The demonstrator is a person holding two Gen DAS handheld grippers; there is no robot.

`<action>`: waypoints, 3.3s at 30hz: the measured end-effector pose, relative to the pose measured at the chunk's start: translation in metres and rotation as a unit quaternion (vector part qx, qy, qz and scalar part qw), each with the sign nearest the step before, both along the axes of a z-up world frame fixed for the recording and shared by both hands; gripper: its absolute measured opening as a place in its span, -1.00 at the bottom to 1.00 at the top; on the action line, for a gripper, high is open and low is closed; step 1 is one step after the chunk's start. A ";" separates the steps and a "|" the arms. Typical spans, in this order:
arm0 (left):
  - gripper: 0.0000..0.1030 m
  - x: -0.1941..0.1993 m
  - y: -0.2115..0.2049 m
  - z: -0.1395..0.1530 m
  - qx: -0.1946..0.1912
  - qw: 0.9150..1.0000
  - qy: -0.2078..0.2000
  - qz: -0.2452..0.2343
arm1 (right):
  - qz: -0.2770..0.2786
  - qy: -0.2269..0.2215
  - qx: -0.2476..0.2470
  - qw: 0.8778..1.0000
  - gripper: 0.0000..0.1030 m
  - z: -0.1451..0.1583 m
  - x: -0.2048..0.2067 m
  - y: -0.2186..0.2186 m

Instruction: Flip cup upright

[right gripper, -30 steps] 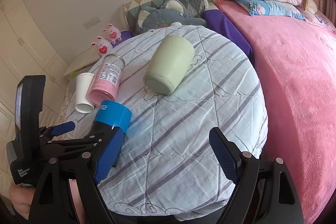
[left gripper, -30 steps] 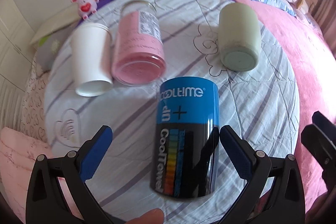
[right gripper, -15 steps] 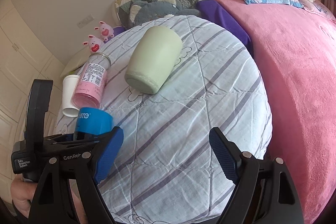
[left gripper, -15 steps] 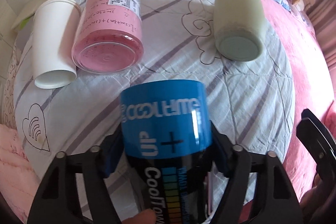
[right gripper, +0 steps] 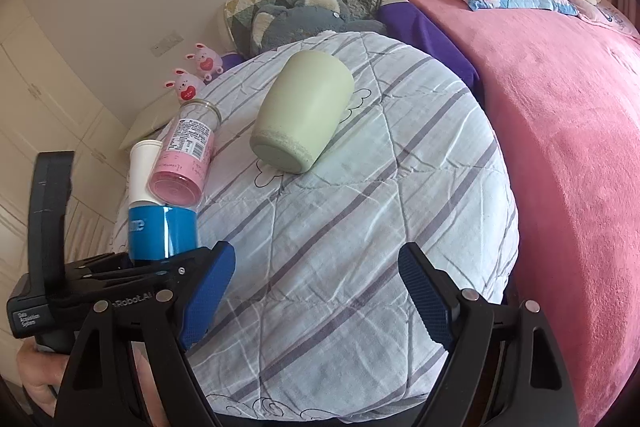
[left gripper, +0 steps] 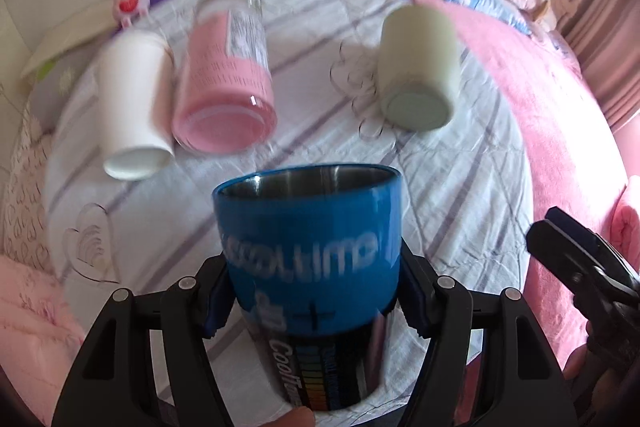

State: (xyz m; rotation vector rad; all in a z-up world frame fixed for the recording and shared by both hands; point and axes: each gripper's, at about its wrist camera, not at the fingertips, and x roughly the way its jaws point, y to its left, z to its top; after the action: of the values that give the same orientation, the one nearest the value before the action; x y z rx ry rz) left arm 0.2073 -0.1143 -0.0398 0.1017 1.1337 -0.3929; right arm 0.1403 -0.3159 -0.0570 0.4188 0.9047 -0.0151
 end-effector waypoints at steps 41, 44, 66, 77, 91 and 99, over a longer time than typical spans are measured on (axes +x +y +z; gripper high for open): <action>0.88 -0.031 0.027 0.063 0.020 0.988 -0.145 0.039 | 0.019 -0.051 -0.027 0.998 0.65 0.041 -0.024 0.036; 0.91 -0.042 0.037 0.081 0.017 0.984 -0.170 0.049 | 0.025 -0.064 -0.036 0.997 0.65 0.051 -0.028 0.044; 1.00 -0.118 0.118 0.112 0.060 0.953 -0.254 0.156 | 0.078 -0.103 -0.131 0.983 0.65 0.085 -0.065 0.127; 1.00 -0.130 0.116 0.103 0.086 0.943 -0.243 0.210 | 0.109 -0.104 -0.167 0.975 0.65 0.078 -0.071 0.135; 1.00 -0.132 0.116 0.098 0.065 0.952 -0.233 0.188 | 0.082 -0.097 -0.203 0.971 0.65 0.094 -0.080 0.140; 1.00 -0.125 0.133 0.106 0.036 0.963 -0.244 0.108 | -0.019 -0.078 -0.189 0.979 0.65 0.093 -0.099 0.156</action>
State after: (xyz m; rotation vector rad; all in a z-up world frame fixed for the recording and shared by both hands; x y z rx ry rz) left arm 0.0819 0.0182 0.0659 0.1295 0.6605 -0.1176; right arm 0.0411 -0.1596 0.0356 0.0807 0.7192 -0.1847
